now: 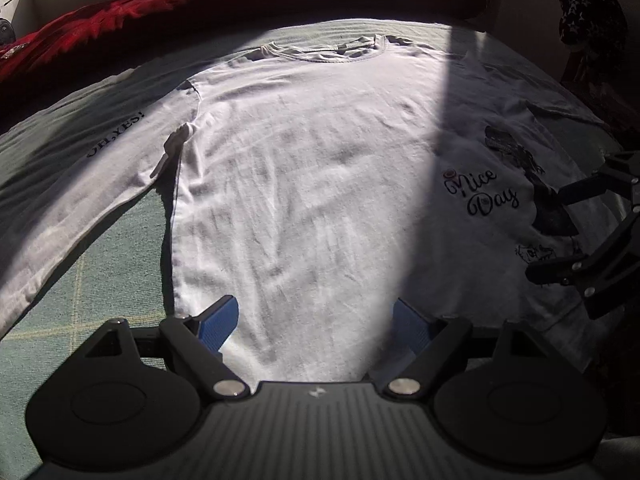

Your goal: Fold clothes

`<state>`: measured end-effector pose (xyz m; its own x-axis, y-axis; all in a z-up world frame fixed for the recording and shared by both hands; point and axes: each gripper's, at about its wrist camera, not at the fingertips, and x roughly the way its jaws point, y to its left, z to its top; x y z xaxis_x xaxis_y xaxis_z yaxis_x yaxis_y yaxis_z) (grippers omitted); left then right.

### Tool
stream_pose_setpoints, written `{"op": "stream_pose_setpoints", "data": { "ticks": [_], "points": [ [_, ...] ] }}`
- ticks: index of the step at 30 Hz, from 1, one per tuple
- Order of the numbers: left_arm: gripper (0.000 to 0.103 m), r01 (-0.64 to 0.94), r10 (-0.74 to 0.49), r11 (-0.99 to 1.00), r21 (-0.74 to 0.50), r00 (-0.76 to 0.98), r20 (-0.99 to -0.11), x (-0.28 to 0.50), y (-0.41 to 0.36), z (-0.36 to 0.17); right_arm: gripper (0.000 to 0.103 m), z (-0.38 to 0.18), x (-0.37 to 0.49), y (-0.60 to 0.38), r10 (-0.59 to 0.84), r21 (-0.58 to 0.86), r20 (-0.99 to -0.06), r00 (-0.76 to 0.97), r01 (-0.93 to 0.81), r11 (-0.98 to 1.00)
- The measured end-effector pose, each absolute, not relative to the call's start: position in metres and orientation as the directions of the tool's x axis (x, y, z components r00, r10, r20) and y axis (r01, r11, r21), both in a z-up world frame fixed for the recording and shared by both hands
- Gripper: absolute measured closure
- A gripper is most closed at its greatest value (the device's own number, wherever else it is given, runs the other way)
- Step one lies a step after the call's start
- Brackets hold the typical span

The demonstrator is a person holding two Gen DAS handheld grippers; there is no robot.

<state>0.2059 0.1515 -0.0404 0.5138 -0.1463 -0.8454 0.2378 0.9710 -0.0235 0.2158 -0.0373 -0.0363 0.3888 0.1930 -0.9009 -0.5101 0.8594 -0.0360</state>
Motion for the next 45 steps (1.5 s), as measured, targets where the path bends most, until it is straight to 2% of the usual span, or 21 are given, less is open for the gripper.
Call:
{"op": "stream_pose_setpoints", "data": {
  "ticks": [5, 8, 11, 16, 21, 24, 28, 32, 35, 38, 40, 42, 45],
  "points": [
    [0.018, 0.306, -0.168, 0.951, -0.028, 0.442, -0.881, 0.183, 0.150, -0.058, 0.000, -0.057, 0.187, -0.017, 0.159, -0.064, -0.911, 0.380, -0.511, 0.857],
    [0.019, 0.329, -0.192, 0.943, -0.045, 0.427, -0.884, 0.167, 0.156, -0.051, 0.000, -0.060, 0.174, -0.034, 0.151, -0.012, -0.931, 0.332, -0.440, 0.898],
    [0.019, 0.351, -0.229, 0.934, -0.066, 0.444, -0.866, 0.174, 0.158, -0.039, 0.000, -0.054, 0.172, -0.041, 0.129, -0.007, -0.942, 0.308, -0.402, 0.915],
    [0.019, 0.391, -0.258, 0.919, -0.048, 0.504, -0.824, 0.213, 0.149, -0.034, 0.000, -0.041, 0.186, -0.043, 0.117, -0.022, -0.919, 0.376, -0.345, 0.938],
    [0.019, 0.255, -0.259, 0.954, -0.155, 0.446, -0.857, 0.219, 0.158, -0.060, 0.000, -0.055, 0.199, -0.047, 0.135, 0.023, -0.931, 0.338, -0.316, 0.949],
    [0.019, 0.239, -0.290, 0.950, -0.201, 0.440, -0.850, 0.214, 0.167, -0.049, 0.000, -0.056, 0.195, -0.049, 0.144, 0.032, -0.934, 0.327, -0.324, 0.945],
    [0.019, 0.240, -0.242, 0.963, -0.125, 0.560, -0.792, 0.239, 0.181, -0.026, 0.000, -0.053, 0.198, -0.051, 0.162, 0.050, -0.937, 0.308, -0.343, 0.938],
    [0.019, 0.191, -0.192, 0.977, -0.091, 0.616, -0.764, 0.287, 0.190, -0.033, 0.000, -0.050, 0.207, -0.047, 0.177, 0.063, -0.932, 0.317, -0.340, 0.938],
    [0.019, 0.129, -0.179, 0.983, -0.128, 0.593, -0.785, 0.300, 0.195, -0.051, 0.000, -0.047, 0.215, -0.043, 0.195, 0.082, -0.929, 0.315, -0.337, 0.938],
    [0.019, 0.042, -0.192, 0.979, -0.202, 0.543, -0.817, 0.275, 0.200, -0.063, 0.000, -0.044, 0.219, -0.041, 0.210, 0.098, -0.928, 0.309, -0.340, 0.935],
    [0.019, 0.060, -0.232, 0.970, -0.236, 0.520, -0.822, 0.259, 0.201, -0.056, 0.000, -0.041, 0.220, -0.040, 0.216, 0.102, -0.927, 0.306, -0.350, 0.931],
    [0.019, 0.065, -0.238, 0.968, -0.243, 0.551, -0.800, 0.256, 0.211, -0.042, 0.000, -0.039, 0.222, -0.038, 0.215, 0.096, -0.928, 0.303, -0.362, 0.927],
    [0.019, 0.011, -0.166, 0.978, -0.206, 0.635, -0.754, 0.283, 0.241, -0.028, 0.000, -0.036, 0.230, -0.032, 0.223, 0.093, -0.924, 0.309, -0.384, 0.919]
  ]
}}
